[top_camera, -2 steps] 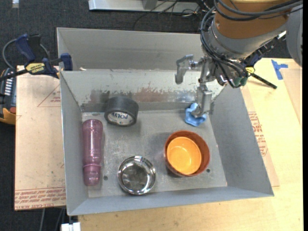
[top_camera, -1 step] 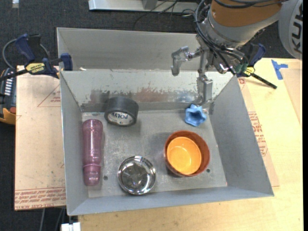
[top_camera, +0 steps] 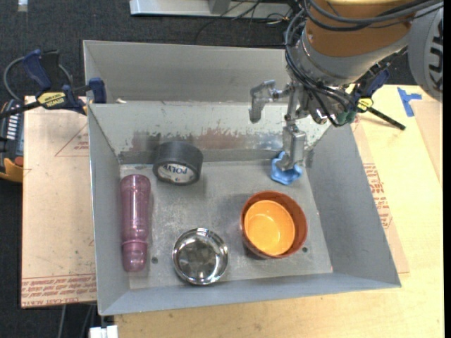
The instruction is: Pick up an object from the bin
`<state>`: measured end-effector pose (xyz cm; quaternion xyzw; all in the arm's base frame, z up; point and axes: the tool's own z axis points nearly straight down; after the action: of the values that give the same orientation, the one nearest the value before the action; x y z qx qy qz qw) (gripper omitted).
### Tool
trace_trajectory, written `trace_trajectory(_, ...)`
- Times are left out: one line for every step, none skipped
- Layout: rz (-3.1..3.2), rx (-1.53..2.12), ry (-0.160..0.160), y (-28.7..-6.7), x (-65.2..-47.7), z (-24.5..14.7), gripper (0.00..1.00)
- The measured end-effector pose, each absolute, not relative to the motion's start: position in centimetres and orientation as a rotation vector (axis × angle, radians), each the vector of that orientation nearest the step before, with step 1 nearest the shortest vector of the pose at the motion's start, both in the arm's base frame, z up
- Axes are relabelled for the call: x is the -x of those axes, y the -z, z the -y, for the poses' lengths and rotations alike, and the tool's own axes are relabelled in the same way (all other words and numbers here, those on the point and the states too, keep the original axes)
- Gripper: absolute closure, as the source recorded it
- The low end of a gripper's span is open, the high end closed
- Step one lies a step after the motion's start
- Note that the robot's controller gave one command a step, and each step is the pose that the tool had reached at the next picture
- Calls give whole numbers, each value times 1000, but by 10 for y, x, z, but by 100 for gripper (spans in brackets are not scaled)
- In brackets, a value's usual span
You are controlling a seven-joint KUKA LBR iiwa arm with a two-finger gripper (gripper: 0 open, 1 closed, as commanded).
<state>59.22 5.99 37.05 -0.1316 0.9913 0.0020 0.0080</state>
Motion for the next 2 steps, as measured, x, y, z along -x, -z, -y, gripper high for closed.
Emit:
trace_trajectory(-3030,747,-2,-365,-613,-54,0)
trace_trajectory(-3088,465,-9,-363,-585,-61,0)
